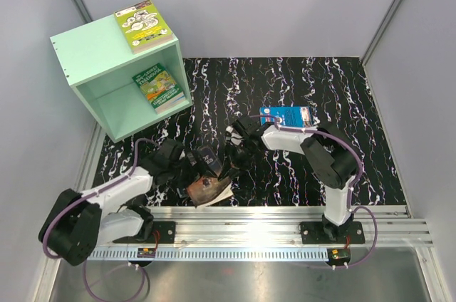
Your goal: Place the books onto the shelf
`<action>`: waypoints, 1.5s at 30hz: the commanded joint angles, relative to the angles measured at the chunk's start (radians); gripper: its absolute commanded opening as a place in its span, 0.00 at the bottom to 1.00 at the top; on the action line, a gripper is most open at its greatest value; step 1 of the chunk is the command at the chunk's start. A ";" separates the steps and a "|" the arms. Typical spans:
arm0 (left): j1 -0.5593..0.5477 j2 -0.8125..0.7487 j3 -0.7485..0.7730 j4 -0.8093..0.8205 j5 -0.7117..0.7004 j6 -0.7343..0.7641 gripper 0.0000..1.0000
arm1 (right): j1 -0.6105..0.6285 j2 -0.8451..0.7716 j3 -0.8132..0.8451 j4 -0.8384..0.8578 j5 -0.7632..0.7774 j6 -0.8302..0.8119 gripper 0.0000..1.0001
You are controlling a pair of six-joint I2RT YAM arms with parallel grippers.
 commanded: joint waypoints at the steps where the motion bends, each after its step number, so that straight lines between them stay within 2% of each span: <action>1: 0.012 -0.083 0.052 -0.028 -0.091 0.000 0.99 | 0.037 -0.091 0.006 0.093 -0.060 0.067 0.00; 2: 0.018 -0.095 0.075 -0.072 -0.106 0.005 0.96 | 0.037 -0.096 0.001 0.093 -0.063 0.068 0.00; 5: 0.052 -0.098 0.096 -0.083 -0.064 0.022 0.69 | 0.037 -0.105 -0.002 0.093 -0.068 0.071 0.00; 6: 0.050 -0.100 0.104 -0.091 -0.059 0.019 0.38 | 0.037 -0.110 0.000 0.091 -0.068 0.073 0.00; 7: 0.052 -0.106 0.115 -0.103 -0.071 0.016 0.22 | 0.037 -0.118 0.004 0.084 -0.066 0.070 0.00; 9: 0.050 -0.118 0.156 -0.142 -0.076 0.019 0.03 | 0.038 -0.125 0.013 0.059 -0.052 0.064 0.00; 10: 0.052 -0.132 0.181 -0.164 -0.098 0.026 0.00 | 0.035 -0.133 0.023 0.048 -0.046 0.056 0.00; 14: 0.053 -0.135 0.326 -0.307 -0.151 0.081 0.00 | 0.035 -0.151 0.038 0.022 -0.026 0.052 0.00; 17: 0.052 -0.118 0.432 -0.352 -0.157 0.120 0.00 | 0.035 -0.158 0.053 0.010 -0.025 0.047 0.01; 18: 0.052 -0.111 0.461 -0.361 -0.157 0.152 0.00 | 0.037 -0.159 0.063 -0.019 -0.015 0.041 0.08; 19: 0.052 -0.103 0.540 -0.369 -0.155 0.172 0.00 | 0.035 -0.165 0.085 -0.039 -0.006 0.021 0.32; 21: 0.055 -0.054 0.645 -0.408 -0.155 0.253 0.00 | 0.032 -0.179 0.107 -0.108 0.043 -0.001 0.65; 22: 0.056 -0.034 0.702 -0.427 -0.154 0.282 0.00 | 0.029 -0.196 0.127 -0.137 0.064 -0.031 0.74; 23: 0.056 -0.010 0.834 -0.473 -0.160 0.313 0.00 | 0.026 -0.203 0.135 -0.168 0.087 -0.050 0.85; 25: 0.063 0.064 0.969 -0.517 -0.175 0.402 0.00 | 0.012 -0.237 0.141 -0.270 0.175 -0.094 0.95; 26: 0.067 0.088 1.112 -0.542 -0.171 0.436 0.00 | 0.003 -0.251 0.135 -0.301 0.207 -0.103 0.97; 28: 0.089 0.170 1.260 -0.568 -0.155 0.520 0.00 | -0.037 -0.309 0.094 -0.372 0.293 -0.108 0.97; 30: 0.130 0.269 1.475 -0.605 -0.110 0.580 0.00 | -0.102 -0.392 0.037 -0.415 0.343 -0.094 0.99; 33: 0.205 0.351 1.666 -0.556 -0.011 0.638 0.00 | -0.179 -0.479 -0.019 -0.424 0.354 -0.087 1.00; 35: 0.260 0.406 1.722 -0.458 0.076 0.620 0.00 | -0.232 -0.542 -0.060 -0.426 0.351 -0.087 1.00; 36: 0.326 0.417 1.736 -0.409 0.111 0.565 0.00 | -0.241 -0.553 -0.069 -0.429 0.350 -0.088 1.00; 37: 0.360 0.434 1.733 -0.292 0.160 0.528 0.00 | -0.247 -0.564 -0.083 -0.433 0.348 -0.094 1.00; 40: 0.477 0.472 1.716 -0.118 0.203 0.378 0.00 | -0.247 -0.558 -0.103 -0.447 0.342 -0.102 1.00; 43: 0.579 0.530 1.713 0.182 0.259 0.189 0.00 | -0.249 -0.562 -0.106 -0.458 0.356 -0.113 1.00; 44: 0.604 0.596 1.725 0.240 0.272 0.080 0.00 | -0.249 -0.562 -0.105 -0.464 0.366 -0.116 1.00; 45: 0.642 0.633 1.753 0.275 0.298 0.034 0.00 | -0.249 -0.564 -0.103 -0.465 0.370 -0.120 1.00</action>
